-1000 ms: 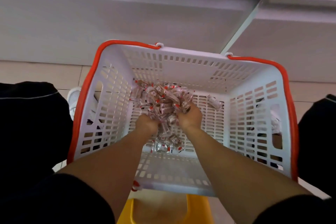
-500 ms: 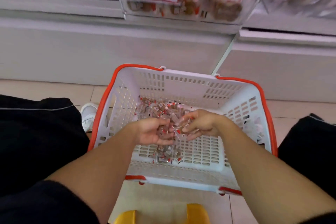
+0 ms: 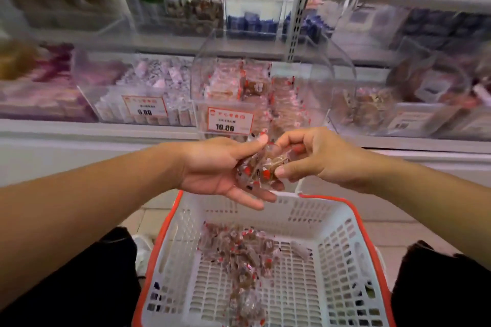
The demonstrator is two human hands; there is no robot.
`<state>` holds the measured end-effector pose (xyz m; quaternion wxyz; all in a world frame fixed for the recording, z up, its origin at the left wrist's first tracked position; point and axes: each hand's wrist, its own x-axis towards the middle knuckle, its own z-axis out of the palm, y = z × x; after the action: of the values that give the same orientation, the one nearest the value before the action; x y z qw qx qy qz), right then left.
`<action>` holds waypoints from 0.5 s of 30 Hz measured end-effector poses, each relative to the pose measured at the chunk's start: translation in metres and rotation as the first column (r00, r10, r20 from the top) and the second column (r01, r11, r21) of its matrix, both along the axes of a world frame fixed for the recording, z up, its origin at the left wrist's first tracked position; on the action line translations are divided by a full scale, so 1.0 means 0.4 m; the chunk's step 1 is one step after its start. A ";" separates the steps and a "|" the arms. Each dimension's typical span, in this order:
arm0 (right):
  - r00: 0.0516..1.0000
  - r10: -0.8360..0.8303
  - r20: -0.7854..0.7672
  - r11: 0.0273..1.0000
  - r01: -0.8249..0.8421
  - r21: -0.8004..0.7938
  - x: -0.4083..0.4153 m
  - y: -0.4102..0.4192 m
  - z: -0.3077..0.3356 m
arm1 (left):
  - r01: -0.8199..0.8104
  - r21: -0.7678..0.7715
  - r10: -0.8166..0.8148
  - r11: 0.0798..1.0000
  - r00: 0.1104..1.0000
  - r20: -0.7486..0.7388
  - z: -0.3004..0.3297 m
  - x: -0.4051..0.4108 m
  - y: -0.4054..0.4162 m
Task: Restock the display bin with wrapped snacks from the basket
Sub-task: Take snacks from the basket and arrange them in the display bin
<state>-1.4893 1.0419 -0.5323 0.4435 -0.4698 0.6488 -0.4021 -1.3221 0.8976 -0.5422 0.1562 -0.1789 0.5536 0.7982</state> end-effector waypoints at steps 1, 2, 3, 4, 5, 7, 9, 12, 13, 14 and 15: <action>0.997 -0.019 -0.079 0.999 0.015 -0.045 0.003 0.008 0.028 | 0.030 -0.021 -0.031 0.999 0.999 -0.025 0.029 0.005 0.000; 0.990 -0.036 -0.133 0.996 0.025 -0.084 0.005 0.016 0.050 | 0.060 -0.052 -0.062 0.997 0.997 -0.046 0.050 0.009 0.001; 0.983 -0.050 -0.178 0.992 0.028 -0.122 0.006 0.021 0.068 | 0.083 -0.077 -0.088 0.994 0.994 -0.063 0.063 0.013 0.002; 0.973 -0.066 -0.220 0.986 0.030 -0.163 0.006 0.026 0.079 | 0.093 -0.091 -0.100 0.992 0.992 -0.076 0.070 0.013 0.003; 0.964 -0.083 -0.255 0.980 0.032 -0.197 0.005 0.028 0.084 | 0.087 -0.093 -0.094 0.992 0.992 -0.083 0.071 0.010 0.004; 0.948 -0.106 -0.300 0.971 0.034 -0.237 0.003 0.027 0.082 | 0.054 -0.096 -0.062 0.994 0.994 -0.086 0.066 -0.004 0.006; 0.907 -0.101 -0.408 0.967 -0.007 -0.255 0.005 0.021 0.075 | 0.025 -0.097 -0.034 0.995 0.996 -0.088 0.062 -0.022 0.005; 0.807 -0.099 -0.582 0.960 -0.077 -0.270 0.011 0.015 0.063 | -0.004 -0.057 0.000 0.998 0.997 -0.075 0.060 -0.041 0.000; 0.807 -0.089 -0.584 0.963 -0.080 -0.257 0.012 0.014 0.059 | -0.007 -0.052 0.003 0.999 0.997 -0.078 0.058 -0.045 -0.003; 0.817 -0.074 -0.572 0.966 -0.084 -0.245 0.012 0.013 0.056 | -0.004 -0.055 -0.001 0.999 0.997 -0.083 0.057 -0.048 -0.005; 0.832 -0.055 -0.552 0.968 -0.090 -0.232 0.011 0.010 0.056 | 0.006 -0.062 -0.012 0.998 0.996 -0.088 0.059 -0.051 -0.007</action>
<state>-1.4851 1.0460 -0.5099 0.1780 -0.6238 0.6893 -0.3228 -1.3425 0.8950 -0.5187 0.1295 -0.1457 0.5850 0.7873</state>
